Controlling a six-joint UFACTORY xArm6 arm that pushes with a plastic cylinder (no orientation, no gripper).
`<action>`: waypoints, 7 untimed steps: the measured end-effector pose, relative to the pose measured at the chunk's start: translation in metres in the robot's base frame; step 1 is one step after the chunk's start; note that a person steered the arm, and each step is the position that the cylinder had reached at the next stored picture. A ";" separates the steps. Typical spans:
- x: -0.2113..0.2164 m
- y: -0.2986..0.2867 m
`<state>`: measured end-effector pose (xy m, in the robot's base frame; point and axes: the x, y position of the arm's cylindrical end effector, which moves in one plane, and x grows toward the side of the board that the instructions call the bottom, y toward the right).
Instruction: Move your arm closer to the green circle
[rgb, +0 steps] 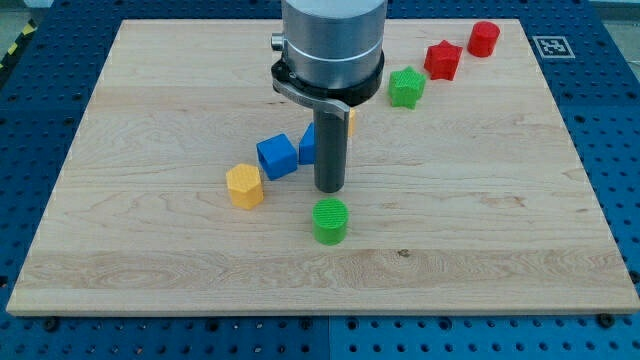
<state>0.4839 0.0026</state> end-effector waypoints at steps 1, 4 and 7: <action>-0.019 -0.011; -0.024 -0.008; 0.021 0.091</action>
<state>0.5050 0.0937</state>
